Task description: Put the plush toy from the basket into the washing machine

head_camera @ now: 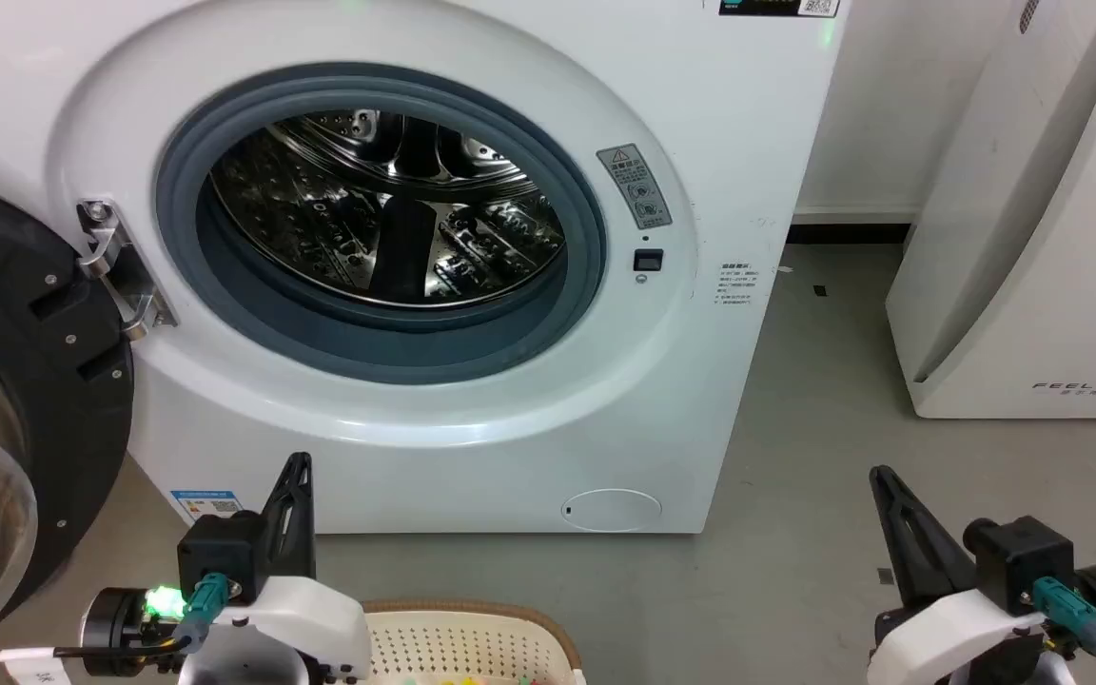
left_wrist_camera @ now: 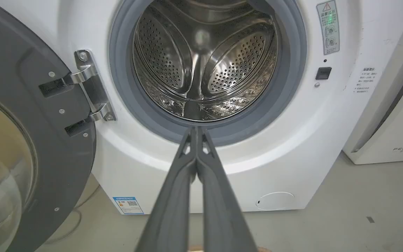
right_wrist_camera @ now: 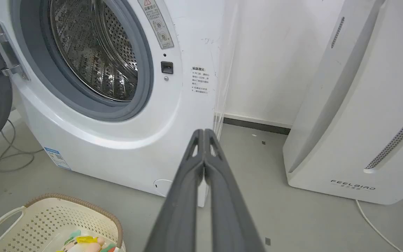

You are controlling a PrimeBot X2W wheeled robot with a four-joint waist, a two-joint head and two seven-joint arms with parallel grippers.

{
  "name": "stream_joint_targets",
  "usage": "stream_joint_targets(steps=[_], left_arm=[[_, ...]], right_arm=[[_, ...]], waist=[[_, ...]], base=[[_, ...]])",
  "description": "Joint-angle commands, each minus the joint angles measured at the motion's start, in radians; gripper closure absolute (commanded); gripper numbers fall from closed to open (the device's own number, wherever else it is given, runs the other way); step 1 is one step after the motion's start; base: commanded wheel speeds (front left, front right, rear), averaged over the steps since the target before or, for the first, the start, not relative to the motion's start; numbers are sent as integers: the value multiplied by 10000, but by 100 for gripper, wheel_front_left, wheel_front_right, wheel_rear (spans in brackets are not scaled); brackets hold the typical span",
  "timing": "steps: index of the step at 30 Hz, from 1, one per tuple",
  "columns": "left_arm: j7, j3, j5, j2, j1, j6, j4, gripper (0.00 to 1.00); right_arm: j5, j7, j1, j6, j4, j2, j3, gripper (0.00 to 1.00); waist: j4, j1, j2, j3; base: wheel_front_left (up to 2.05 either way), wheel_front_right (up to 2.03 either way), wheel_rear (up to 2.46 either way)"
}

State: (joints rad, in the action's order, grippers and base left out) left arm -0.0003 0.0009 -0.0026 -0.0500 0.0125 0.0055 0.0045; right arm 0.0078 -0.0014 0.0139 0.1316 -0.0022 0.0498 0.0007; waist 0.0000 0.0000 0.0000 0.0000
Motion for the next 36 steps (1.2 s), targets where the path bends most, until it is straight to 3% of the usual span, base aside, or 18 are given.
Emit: stream_joint_targets(steps=[1, 36], left_arm=[[3, -9, 26, -3, -125, -55, -45, 100], [3, -9, 26, -3, -125, -55, -45, 100]], right_arm=[[-78, 14, -139, -9, 22, 4, -7, 100], [-78, 14, -139, -9, 22, 4, -7, 100]], waist=[[0, 0, 0, 0], [0, 0, 0, 0]], base=[[0, 0, 0], [0, 0, 0]])
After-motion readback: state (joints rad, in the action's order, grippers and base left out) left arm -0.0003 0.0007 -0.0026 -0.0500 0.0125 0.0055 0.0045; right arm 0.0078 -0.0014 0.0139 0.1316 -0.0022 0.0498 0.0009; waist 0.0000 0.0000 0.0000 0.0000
